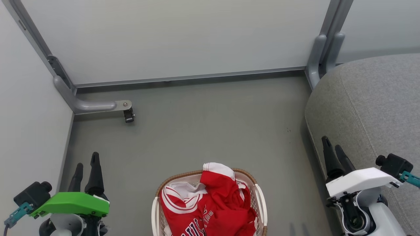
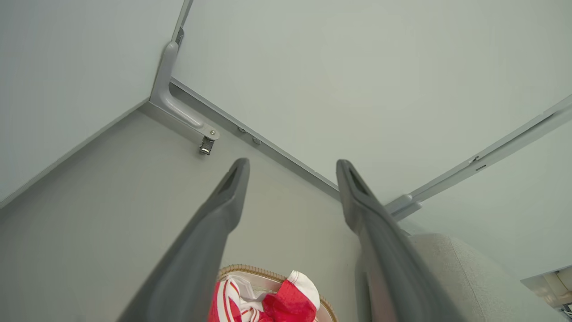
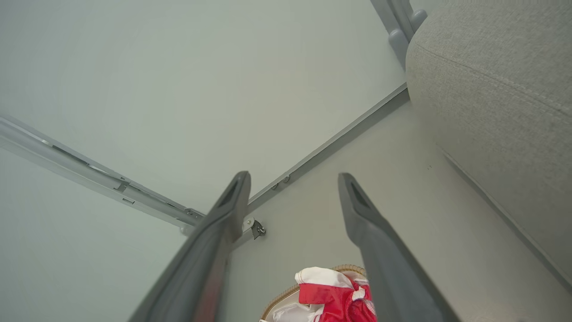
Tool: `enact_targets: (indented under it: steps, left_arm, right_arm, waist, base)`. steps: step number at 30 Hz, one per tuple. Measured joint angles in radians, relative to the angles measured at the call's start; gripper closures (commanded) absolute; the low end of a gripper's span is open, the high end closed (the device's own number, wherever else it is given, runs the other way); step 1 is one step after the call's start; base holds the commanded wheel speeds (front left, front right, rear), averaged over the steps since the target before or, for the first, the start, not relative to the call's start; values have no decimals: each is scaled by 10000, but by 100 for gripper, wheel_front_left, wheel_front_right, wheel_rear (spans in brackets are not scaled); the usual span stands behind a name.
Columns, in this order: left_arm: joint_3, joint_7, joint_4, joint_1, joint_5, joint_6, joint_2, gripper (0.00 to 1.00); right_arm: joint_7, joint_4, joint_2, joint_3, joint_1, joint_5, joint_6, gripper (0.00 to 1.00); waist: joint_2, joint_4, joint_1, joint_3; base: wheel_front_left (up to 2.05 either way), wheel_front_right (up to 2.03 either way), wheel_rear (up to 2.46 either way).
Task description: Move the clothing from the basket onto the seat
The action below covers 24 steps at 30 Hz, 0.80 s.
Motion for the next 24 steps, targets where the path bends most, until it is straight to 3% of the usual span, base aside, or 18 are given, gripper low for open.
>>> enact_targets:
  steps: [24]
  left_arm:
    - [-153,-688,589,-80,3193,0,150,0]
  right_arm:
    - [-692,617,-138,477,-212,-3024,0,0]
  waist:
    - [0,25,0,-49]
  base:
    - [0,0,0]
